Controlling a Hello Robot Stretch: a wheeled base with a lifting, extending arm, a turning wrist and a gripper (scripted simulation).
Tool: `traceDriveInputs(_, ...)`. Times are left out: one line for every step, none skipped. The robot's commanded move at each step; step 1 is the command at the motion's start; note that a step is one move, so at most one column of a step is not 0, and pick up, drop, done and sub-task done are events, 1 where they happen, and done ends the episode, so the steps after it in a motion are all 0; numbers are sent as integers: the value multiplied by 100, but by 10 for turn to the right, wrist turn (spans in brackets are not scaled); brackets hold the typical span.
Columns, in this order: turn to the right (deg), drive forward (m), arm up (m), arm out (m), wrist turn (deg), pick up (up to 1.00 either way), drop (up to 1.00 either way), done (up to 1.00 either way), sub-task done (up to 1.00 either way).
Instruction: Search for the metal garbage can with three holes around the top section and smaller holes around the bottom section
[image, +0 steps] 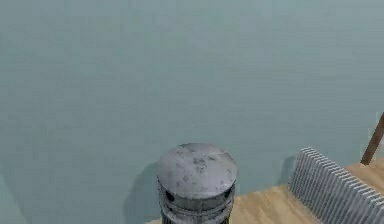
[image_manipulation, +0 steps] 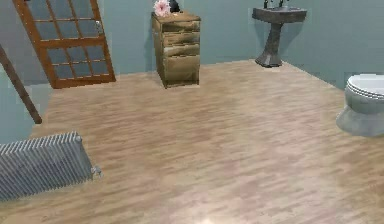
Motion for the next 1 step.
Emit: traceDriveInputs(0, 0, 0, 0, 0, 0, 0, 100, 0)
